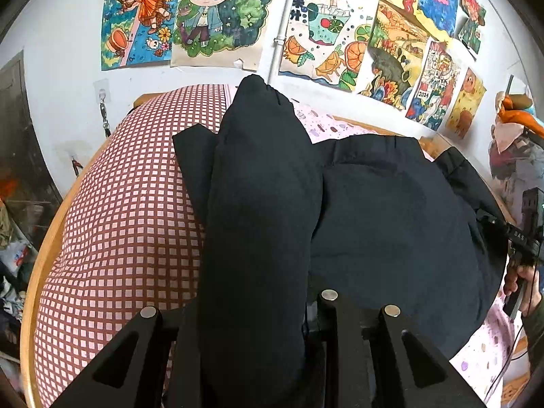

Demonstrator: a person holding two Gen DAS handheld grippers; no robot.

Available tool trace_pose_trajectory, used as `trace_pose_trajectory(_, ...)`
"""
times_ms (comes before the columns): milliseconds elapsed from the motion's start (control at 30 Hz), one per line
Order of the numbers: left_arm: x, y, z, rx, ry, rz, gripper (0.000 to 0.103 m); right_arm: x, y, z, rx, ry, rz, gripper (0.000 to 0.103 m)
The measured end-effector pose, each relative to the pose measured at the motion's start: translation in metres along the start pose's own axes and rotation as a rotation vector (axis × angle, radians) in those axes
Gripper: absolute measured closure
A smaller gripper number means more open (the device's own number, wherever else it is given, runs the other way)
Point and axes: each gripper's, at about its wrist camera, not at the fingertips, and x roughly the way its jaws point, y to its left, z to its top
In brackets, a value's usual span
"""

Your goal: Fold large clothes

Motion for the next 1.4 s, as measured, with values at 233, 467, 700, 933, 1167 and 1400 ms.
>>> trace_pose_trajectory(233,0.009,0.003,-0.008,-0.027,0.014,0.048,0.060,0.017,-0.014,-0.009,0.061,0.073,-0.112,0.081)
trace_pose_trajectory(467,0.001,0.012,-0.014,-0.140,-0.015,0.112,0.031,0.017,-0.003,-0.015,0.027,0.064,-0.241,0.029)
trace_pose_trajectory(700,-0.032,-0.008,-0.015,-0.118,-0.176,0.250,0.002,-0.003,0.016,-0.004,-0.046,-0.006,-0.325,0.009)
trace_pose_trajectory(933,-0.058,-0.042,-0.015,-0.058,-0.284,0.344,0.000,-0.032,0.039,0.001,-0.068,-0.084,-0.317,0.007)
trace_pose_trajectory(1167,-0.086,-0.074,-0.022,-0.028,-0.361,0.382,0.000,-0.062,0.062,-0.003,-0.102,-0.150,-0.298,0.006)
trace_pose_trajectory(1400,-0.106,-0.104,-0.031,-0.003,-0.386,0.401,0.000,-0.085,0.079,-0.010,-0.100,-0.183,-0.261,0.005)
